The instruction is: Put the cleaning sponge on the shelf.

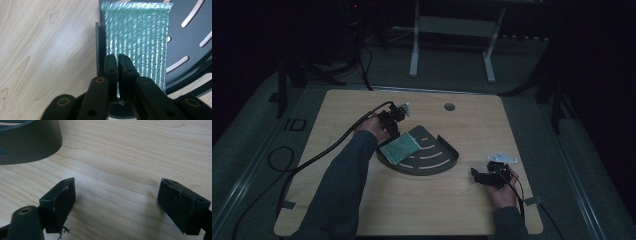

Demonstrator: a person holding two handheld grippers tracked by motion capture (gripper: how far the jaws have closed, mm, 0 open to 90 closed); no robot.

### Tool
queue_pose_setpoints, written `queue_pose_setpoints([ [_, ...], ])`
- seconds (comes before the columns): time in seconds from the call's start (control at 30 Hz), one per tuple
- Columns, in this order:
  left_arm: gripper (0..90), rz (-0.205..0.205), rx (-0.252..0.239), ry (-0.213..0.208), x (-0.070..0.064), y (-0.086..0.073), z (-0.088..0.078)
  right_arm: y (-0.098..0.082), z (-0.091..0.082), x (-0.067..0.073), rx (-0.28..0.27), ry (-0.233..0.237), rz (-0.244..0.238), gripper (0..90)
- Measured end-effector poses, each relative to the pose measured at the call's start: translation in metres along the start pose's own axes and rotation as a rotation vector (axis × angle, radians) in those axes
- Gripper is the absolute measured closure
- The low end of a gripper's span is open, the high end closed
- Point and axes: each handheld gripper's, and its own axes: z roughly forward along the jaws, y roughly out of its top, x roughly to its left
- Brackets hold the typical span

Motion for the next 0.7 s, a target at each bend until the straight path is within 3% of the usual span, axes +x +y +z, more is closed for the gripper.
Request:
queue_pose_setpoints([
  [0.23,71.8,-0.024,-0.011,-0.002,0.003,-0.003,-0.002,0.000,0.000,0.000,0.000,0.000,0.000,14.8],
  [0.37,64.7,-0.047,-0.041,0.001,0.007,-0.007,-0.007,0.000,0.000,0.000,0.000,0.000,0.000,14.8],
  [0.43,61.6,-0.069,-0.091,-0.008,0.012,-0.012,-0.013,0.000,0.000,0.000,0.000,0.000,0.000,14.8],
  [0.47,60.3,-0.069,-0.091,-0.008,0.012,-0.012,-0.013,0.000,0.000,0.000,0.000,0.000,0.000,14.8],
  [0.5,58.4,-0.092,-0.133,-0.032,0.017,-0.018,-0.017,0.000,0.000,0.000,0.000,0.000,0.000,14.8],
  [0.53,56.7,-0.092,-0.133,-0.032,0.017,-0.018,-0.017,0.000,0.000,0.000,0.000,0.000,0.000,14.8],
  [0.6,53.5,-0.130,-0.214,-0.051,0.026,-0.031,-0.024,0.000,0.000,0.000,0.000,0.000,0.000,14.8],
  [0.7,51.3,-0.165,-0.253,-0.045,0.031,-0.041,-0.025,0.000,0.000,0.000,0.000,0.000,0.000,14.8],
])
